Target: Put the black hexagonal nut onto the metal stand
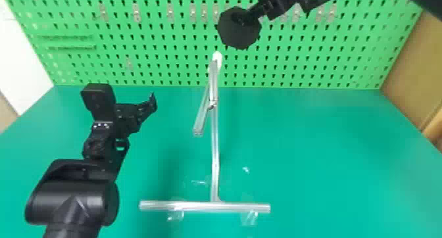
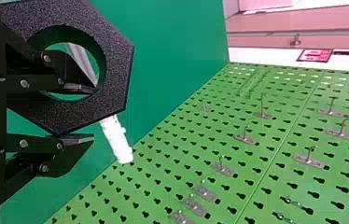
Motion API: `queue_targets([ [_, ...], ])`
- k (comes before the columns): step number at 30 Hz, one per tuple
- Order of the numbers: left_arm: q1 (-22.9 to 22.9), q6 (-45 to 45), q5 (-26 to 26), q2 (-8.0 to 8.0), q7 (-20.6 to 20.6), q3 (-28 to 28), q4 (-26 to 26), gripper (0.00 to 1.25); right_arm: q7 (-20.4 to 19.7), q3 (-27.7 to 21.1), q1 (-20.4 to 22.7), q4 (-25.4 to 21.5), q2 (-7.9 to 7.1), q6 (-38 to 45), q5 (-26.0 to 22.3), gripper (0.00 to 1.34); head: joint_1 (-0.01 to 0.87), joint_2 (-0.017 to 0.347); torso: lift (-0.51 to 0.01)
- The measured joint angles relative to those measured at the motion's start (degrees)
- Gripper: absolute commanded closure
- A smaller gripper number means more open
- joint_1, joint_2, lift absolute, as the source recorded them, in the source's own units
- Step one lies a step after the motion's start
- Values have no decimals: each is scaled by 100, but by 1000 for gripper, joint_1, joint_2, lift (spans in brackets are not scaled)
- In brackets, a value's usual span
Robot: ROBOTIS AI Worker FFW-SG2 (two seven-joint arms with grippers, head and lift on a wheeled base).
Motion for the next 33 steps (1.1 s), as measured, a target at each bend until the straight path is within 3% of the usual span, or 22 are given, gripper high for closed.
queue_targets([
  [17,-63,67,-36,32,0,-63,0,128,455,781,-400,469,403,-106,-237,1085,693,81,-1],
  [33,-88,102,-37,40,1,-99,0,128,554,892,-418,678,518,-341,-398,1085,693,81,-1],
])
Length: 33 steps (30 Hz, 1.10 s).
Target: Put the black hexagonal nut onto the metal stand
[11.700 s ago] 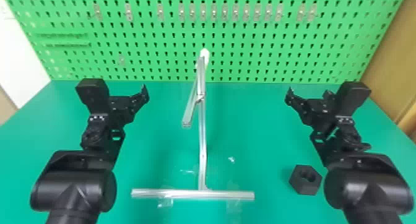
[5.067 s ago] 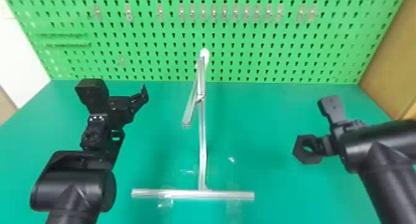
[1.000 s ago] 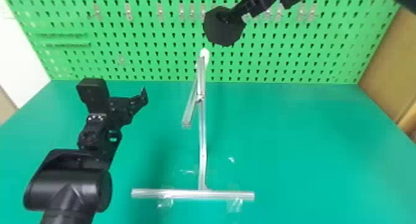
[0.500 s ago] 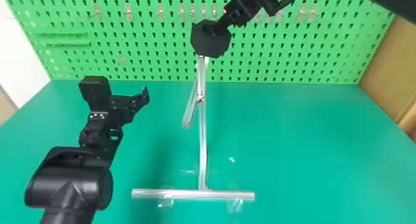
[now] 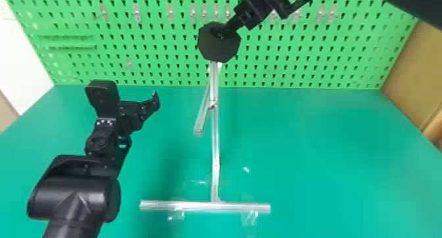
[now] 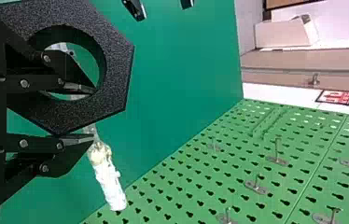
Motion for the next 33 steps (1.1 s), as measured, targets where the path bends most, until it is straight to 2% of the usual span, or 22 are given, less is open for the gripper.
queue_targets([
  [17,-30,0,0,-2,1,-11,0,130,5,112,113,322,25,-283,-186,1085,693,81,-1],
  [33,-33,0,-3,-3,8,-17,9,130,-1,145,192,405,67,-369,-346,1087,693,81,-1],
])
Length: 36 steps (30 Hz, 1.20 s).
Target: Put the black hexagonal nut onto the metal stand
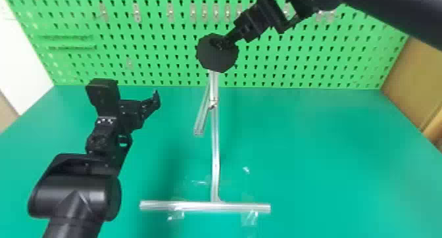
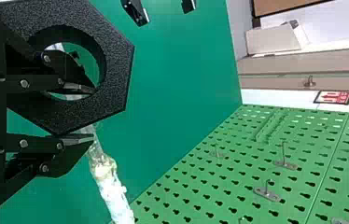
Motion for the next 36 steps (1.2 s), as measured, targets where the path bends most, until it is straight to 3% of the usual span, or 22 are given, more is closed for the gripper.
queue_targets([
  [31,-17,2,-14,-1,0,-8,7,130,-17,241,34,106,38,-147,-236,1082,693,81,-1],
  [36,-17,1,-14,-1,0,-4,8,130,-17,244,37,125,40,-160,-272,857,693,81,-1],
])
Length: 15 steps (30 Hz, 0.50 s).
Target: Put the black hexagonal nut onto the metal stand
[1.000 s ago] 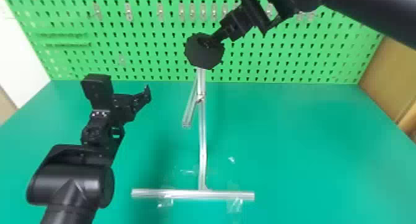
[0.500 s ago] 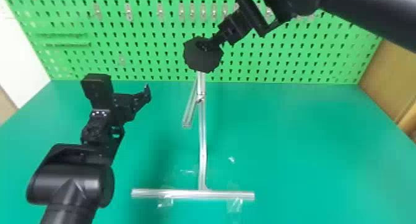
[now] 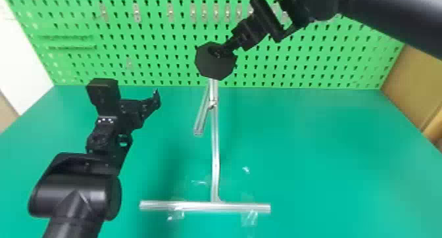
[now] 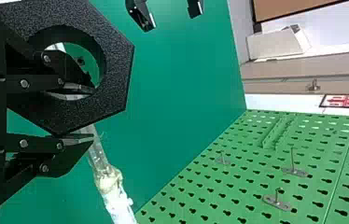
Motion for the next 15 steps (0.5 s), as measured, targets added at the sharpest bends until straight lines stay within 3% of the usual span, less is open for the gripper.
queue_targets([
  [3,-2,0,0,2,0,0,0,130,0,0,0,24,0,-18,-31,838,693,81,-1],
  [9,-2,-1,0,2,0,2,1,130,0,0,0,42,0,-40,-66,549,693,81,-1],
  [12,-2,-1,0,2,0,1,1,130,0,0,0,47,0,-50,-86,357,693,81,-1],
  [15,-1,-1,0,1,0,1,1,130,0,5,0,51,-2,-64,-115,71,693,81,-1],
])
